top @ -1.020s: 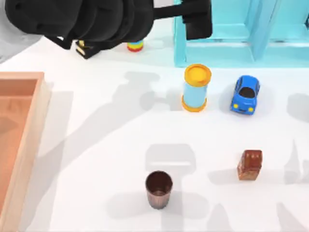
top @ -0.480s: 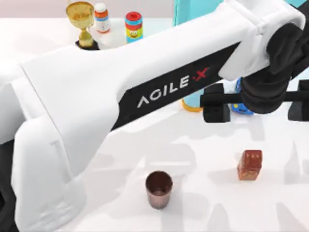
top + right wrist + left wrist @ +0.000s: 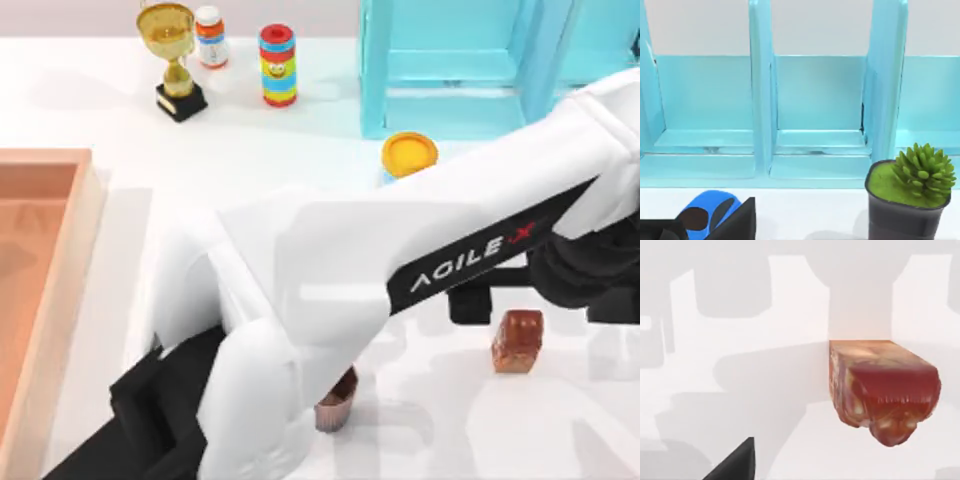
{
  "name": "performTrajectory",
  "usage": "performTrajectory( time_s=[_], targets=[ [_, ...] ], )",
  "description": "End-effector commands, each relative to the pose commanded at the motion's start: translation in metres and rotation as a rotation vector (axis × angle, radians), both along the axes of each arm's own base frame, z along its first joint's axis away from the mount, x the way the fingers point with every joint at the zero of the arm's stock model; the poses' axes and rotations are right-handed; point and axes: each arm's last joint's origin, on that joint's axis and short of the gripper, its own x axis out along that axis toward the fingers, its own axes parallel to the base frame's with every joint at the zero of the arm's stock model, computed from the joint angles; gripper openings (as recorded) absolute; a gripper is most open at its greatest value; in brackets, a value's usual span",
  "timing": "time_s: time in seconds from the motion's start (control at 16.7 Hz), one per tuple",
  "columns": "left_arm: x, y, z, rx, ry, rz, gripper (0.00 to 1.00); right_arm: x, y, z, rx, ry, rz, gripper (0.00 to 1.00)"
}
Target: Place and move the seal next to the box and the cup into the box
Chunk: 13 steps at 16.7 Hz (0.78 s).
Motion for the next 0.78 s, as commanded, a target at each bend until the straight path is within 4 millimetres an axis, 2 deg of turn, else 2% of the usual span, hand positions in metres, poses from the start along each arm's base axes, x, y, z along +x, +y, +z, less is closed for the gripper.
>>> performTrajectory(
  time_s=[0.54, 0.66, 0.78],
  targets=[
    [0.002, -0.001, -0.008, 0.012, 0.004, 0.010, 1.00, 0.000, 0.000, 0.000, 0.000, 0.000, 0.000, 1.00],
    [0.006, -0.002, -0.022, 0.014, 0.005, 0.009, 1.00, 0.000, 0.000, 0.000, 0.000, 0.000, 0.000, 1.00],
    [0.010, -0.004, -0.044, 0.010, 0.003, 0.009, 1.00, 0.000, 0.000, 0.000, 0.000, 0.000, 0.000, 1.00]
  ],
)
